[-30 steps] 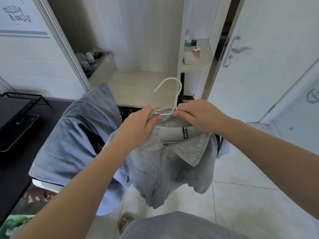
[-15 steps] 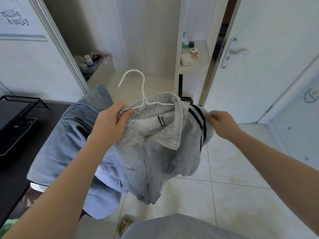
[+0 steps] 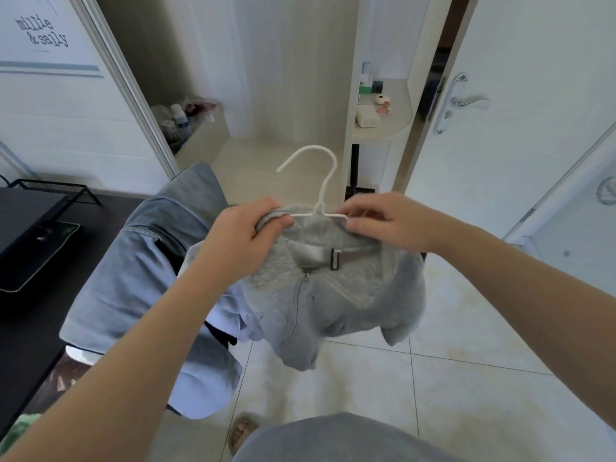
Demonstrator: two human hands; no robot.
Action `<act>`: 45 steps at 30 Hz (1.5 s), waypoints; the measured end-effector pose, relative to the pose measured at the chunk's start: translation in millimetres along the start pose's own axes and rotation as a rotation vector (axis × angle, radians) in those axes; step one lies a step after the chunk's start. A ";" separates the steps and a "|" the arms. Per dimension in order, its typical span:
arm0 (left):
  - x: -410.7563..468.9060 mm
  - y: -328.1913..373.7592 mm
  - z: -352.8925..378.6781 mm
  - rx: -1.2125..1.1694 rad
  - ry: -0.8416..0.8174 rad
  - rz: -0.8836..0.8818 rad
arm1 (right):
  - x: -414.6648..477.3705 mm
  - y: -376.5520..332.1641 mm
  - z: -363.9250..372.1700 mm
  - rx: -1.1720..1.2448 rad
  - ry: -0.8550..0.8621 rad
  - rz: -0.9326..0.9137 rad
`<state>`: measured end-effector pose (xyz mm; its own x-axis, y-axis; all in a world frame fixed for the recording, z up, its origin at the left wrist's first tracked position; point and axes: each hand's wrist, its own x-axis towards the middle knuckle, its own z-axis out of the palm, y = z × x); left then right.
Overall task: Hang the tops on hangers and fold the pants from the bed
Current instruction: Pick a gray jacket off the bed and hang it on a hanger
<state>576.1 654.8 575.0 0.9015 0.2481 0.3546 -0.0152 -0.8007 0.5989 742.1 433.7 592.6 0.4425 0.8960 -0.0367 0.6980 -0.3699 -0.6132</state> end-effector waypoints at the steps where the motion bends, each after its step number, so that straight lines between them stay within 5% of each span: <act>1: 0.3 4.2 3.1 0.008 -0.009 -0.008 | -0.1 -5.5 5.4 -0.034 -0.028 -0.023; 4: -3.6 8.4 7.5 -0.039 -0.038 -0.017 | -1.6 -10.2 24.5 -0.059 0.035 -0.101; 7: -3.5 -5.2 -0.9 -0.142 -0.239 -0.096 | -5.1 -4.3 31.9 -0.069 0.114 -0.134; 13: -22.7 -59.8 -17.3 -0.405 -0.627 -0.652 | -14.0 17.2 15.5 -0.077 0.351 -0.117; 16: -35.2 -56.9 2.1 -0.307 -0.720 -0.598 | -16.2 25.5 10.2 -0.098 0.370 -0.099; 23: -49.2 -50.9 20.0 -0.504 -0.778 -0.503 | -25.3 36.1 5.6 -0.034 0.309 -0.094; 33: -21.2 -62.0 -9.3 -0.085 -0.364 -0.214 | -41.9 30.7 1.2 -0.207 -0.094 -0.050; 40: -31.8 -41.9 -11.2 0.178 -0.081 0.128 | -34.0 29.3 8.6 -0.025 0.332 0.082; 45: -45.0 -49.5 -3.6 0.077 0.031 0.122 | -38.4 20.4 14.5 0.089 0.358 -0.051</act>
<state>534.7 685.3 532.0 0.8812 0.1617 0.4443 -0.0898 -0.8654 0.4930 731.2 395.3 570.1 0.5884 0.7640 0.2647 0.6794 -0.2896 -0.6742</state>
